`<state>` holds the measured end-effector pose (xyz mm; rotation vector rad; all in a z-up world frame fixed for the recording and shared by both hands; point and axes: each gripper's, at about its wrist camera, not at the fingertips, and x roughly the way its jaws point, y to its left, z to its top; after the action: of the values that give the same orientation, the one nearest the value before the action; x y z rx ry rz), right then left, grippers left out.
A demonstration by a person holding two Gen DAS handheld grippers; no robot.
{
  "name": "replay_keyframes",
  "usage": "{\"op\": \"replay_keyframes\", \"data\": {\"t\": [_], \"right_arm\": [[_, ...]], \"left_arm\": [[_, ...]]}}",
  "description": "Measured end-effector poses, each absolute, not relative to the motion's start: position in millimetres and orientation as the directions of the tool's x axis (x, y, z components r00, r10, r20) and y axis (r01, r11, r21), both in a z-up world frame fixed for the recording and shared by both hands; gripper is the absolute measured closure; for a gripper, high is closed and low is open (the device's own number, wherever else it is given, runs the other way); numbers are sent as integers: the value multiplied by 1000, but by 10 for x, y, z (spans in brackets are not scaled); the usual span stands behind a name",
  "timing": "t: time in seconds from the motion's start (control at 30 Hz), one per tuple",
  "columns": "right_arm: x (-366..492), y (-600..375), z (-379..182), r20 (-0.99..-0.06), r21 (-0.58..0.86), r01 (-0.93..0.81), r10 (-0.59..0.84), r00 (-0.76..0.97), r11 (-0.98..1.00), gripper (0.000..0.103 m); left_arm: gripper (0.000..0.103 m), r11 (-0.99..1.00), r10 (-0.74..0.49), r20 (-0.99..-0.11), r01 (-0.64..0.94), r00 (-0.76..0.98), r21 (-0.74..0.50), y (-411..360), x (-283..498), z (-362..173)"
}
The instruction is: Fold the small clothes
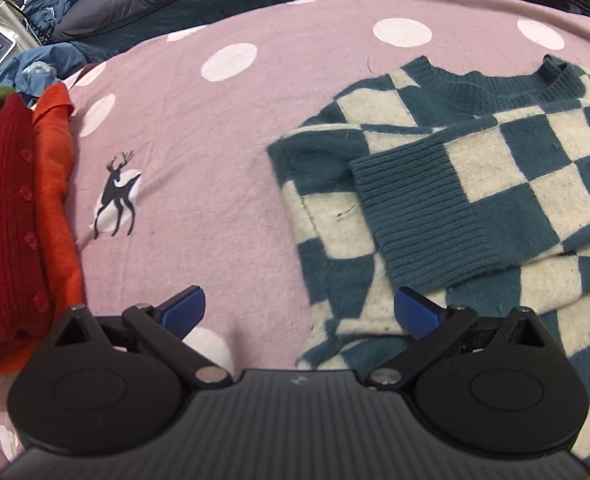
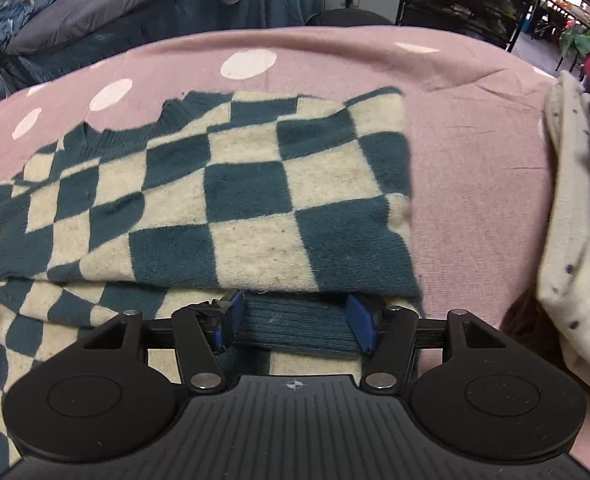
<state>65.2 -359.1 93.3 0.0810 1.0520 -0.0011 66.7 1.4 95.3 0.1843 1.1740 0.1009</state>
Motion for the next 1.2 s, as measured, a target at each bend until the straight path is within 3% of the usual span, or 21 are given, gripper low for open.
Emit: {"op": "replay_keyframes", "data": {"t": [0.3, 0.63, 0.83, 0.9, 1.2], "right_arm": [[394, -3655, 1094, -847, 70, 42, 37, 530, 997, 8], [-573, -4098, 1776, -689, 180, -67, 175, 704, 981, 7], [-1170, -4221, 1526, -801, 238, -55, 227, 554, 970, 10], [-1323, -4196, 1372, -837, 243, -23, 222, 500, 970, 15], [-1480, -4063, 1094, -862, 313, 61, 256, 437, 948, 18]], "left_arm": [[0, 990, 127, -908, -2, 400, 138, 155, 254, 1097], [0, 999, 27, -908, -39, 419, 12, 492, -678, 1210], [1, 997, -76, -924, 30, 374, -70, 455, -1176, 1123], [7, 995, -103, -927, 35, 361, -97, 427, -1269, 1113], [22, 985, -171, -940, 17, 294, -174, 394, -1541, 973]]}}
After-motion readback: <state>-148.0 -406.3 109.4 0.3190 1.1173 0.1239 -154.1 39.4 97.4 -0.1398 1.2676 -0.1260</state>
